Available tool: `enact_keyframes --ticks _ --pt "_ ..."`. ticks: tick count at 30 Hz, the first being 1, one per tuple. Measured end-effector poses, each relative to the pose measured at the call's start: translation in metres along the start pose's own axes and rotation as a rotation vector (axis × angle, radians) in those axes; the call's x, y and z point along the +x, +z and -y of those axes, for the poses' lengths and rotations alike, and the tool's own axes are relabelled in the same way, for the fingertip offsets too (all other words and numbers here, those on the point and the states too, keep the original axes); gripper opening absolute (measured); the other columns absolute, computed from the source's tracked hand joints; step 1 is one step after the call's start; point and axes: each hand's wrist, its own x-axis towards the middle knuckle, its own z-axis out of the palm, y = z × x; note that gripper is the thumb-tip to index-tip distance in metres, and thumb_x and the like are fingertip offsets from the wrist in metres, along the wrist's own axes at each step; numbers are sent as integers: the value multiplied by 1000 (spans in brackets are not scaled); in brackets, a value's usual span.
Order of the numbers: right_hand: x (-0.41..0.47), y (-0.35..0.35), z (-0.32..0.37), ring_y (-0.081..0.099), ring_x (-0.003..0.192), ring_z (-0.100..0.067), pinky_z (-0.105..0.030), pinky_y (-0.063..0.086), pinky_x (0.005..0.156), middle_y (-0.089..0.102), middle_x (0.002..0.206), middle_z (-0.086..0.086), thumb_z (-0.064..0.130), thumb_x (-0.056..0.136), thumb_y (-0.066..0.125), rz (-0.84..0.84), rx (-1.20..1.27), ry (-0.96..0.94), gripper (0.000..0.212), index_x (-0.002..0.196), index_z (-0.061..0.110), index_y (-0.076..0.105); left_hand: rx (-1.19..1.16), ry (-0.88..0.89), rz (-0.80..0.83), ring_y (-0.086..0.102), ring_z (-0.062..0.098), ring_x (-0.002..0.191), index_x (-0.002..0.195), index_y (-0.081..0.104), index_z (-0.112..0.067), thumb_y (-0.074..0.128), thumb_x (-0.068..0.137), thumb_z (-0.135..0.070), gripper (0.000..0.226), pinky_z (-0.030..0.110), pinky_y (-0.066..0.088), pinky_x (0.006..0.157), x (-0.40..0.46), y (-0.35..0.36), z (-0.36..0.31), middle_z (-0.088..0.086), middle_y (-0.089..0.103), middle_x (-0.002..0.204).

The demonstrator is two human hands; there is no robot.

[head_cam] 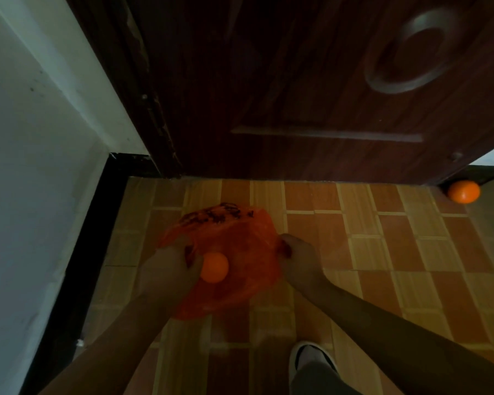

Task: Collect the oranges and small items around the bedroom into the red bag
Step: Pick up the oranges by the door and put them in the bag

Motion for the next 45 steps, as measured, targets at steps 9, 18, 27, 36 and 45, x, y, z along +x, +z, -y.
enact_keyframes --ticks 9,18,27,36,45 --pt "16 13 4 70 69 -8 -26 58 57 71 82 7 21 81 80 47 -51 135 16 91 21 68 -81 -41 -74 68 22 68 107 67 -17 53 88 -46 37 43 57 62 -8 -22 -6 0 70 79" --pt "-44 7 89 55 55 -12 -25 40 53 59 65 3 -2 89 56 125 -119 220 31 70 22 56 -348 -330 -110 54 7 50 90 58 -33 58 101 -32 11 23 38 53 -104 -86 -45 -5 56 60" --pt "-138 -137 261 60 67 -18 -31 51 61 61 82 5 25 91 58 -34 -557 140 8 88 23 65 -263 -383 -202 58 14 56 87 58 -27 59 100 -30 13 30 47 56 -187 -285 -125 -5 58 62" --pt "-249 -252 475 52 56 2 -10 28 45 58 69 12 23 97 59 8 -489 290 17 81 29 59 -281 -346 -231 64 17 56 89 57 -30 58 97 -38 11 37 56 56 -258 -509 -226 -6 63 62" --pt "-342 -366 640 50 54 -1 -19 34 46 58 62 8 14 82 61 -150 -379 275 18 66 22 63 -247 -244 -323 63 20 63 94 57 -31 60 97 -29 6 39 58 65 -320 -673 -317 -6 62 68"
